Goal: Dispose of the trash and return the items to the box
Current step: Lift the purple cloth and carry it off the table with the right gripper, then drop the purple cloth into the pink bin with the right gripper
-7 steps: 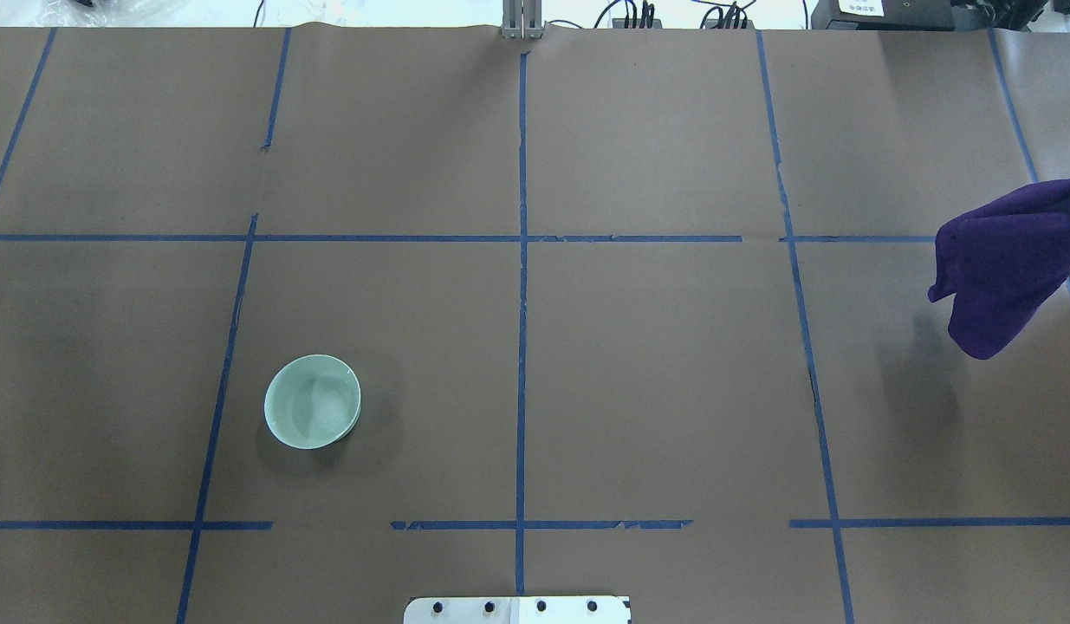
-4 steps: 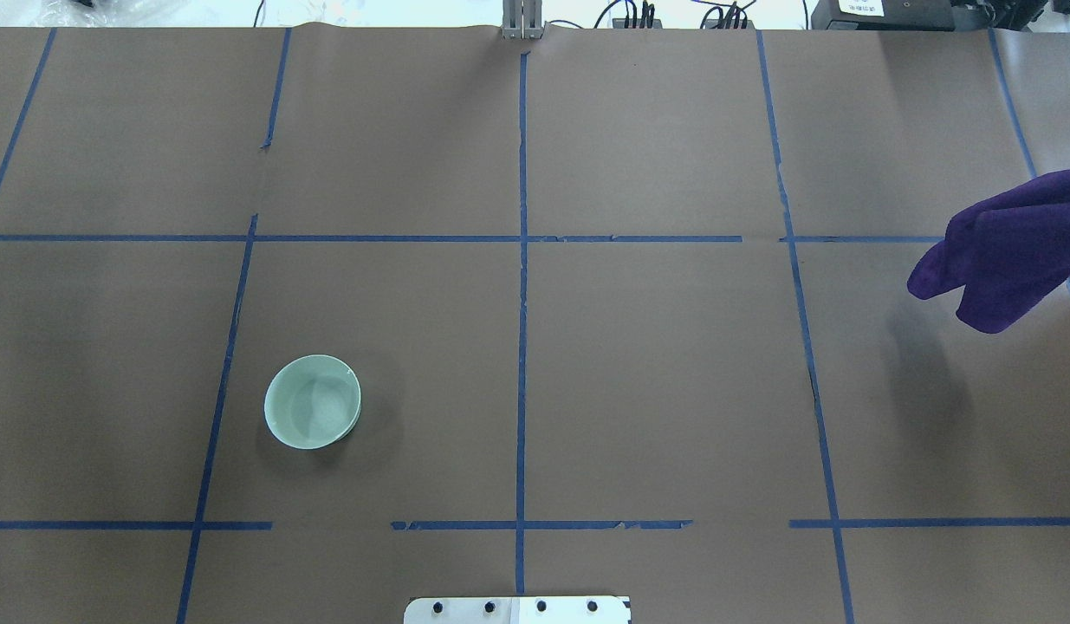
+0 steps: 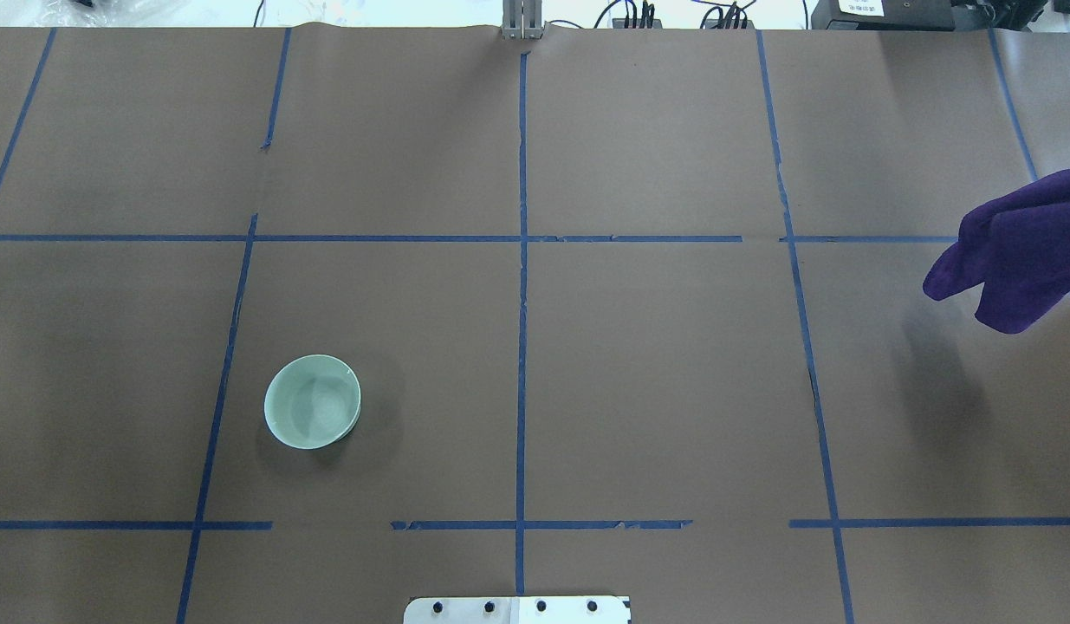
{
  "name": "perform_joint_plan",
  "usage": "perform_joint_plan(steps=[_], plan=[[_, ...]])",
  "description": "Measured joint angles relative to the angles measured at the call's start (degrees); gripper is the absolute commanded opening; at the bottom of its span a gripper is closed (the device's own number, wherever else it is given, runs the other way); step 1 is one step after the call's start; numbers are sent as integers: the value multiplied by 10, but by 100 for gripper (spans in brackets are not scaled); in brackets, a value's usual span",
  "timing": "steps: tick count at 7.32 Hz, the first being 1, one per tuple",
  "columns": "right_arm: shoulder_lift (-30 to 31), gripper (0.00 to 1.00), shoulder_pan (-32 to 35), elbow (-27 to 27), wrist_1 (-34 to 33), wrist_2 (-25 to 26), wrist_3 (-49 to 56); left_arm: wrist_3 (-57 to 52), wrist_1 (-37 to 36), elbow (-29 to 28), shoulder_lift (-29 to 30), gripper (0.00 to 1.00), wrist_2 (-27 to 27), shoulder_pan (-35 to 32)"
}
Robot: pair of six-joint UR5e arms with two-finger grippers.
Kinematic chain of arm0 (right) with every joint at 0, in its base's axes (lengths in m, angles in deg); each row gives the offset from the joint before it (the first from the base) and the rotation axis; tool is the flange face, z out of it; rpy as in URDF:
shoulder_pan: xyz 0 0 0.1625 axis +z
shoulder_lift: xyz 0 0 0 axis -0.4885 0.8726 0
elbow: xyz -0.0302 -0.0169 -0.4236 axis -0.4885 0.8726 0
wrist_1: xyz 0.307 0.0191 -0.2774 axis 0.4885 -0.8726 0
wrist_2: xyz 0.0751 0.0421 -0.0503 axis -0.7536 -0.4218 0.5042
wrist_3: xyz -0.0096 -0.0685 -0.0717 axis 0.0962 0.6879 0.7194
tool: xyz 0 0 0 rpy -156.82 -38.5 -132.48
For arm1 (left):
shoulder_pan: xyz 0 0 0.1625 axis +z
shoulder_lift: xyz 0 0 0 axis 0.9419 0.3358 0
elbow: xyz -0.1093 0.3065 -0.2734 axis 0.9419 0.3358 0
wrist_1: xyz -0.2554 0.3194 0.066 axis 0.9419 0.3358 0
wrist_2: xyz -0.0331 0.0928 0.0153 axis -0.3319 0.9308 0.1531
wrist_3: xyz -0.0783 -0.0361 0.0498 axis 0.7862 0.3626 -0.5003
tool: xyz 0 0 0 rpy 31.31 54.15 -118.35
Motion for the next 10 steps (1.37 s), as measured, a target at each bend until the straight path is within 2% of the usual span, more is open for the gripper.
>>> perform_joint_plan(steps=[2, 4, 5, 6, 8, 10], plan=[[13, 0, 14, 1, -15, 26, 58, 33, -37, 71, 0, 100, 35, -5], [17, 0, 60, 7, -70, 60, 186, 142, -76, 144, 6, 100, 57, 2], [17, 0, 99, 22, -89, 69, 260, 212, -79, 168, 12, 100, 57, 26], [15, 0, 147, 54, -98, 75, 346, 283, -67, 183, 20, 100, 57, 62], [13, 0, 228, 133, -98, 93, 502, 429, 3, 190, 28, 100, 59, 145], [13, 0, 279, 210, -80, 98, 595, 560, 72, 187, 37, 100, 62, 230]])
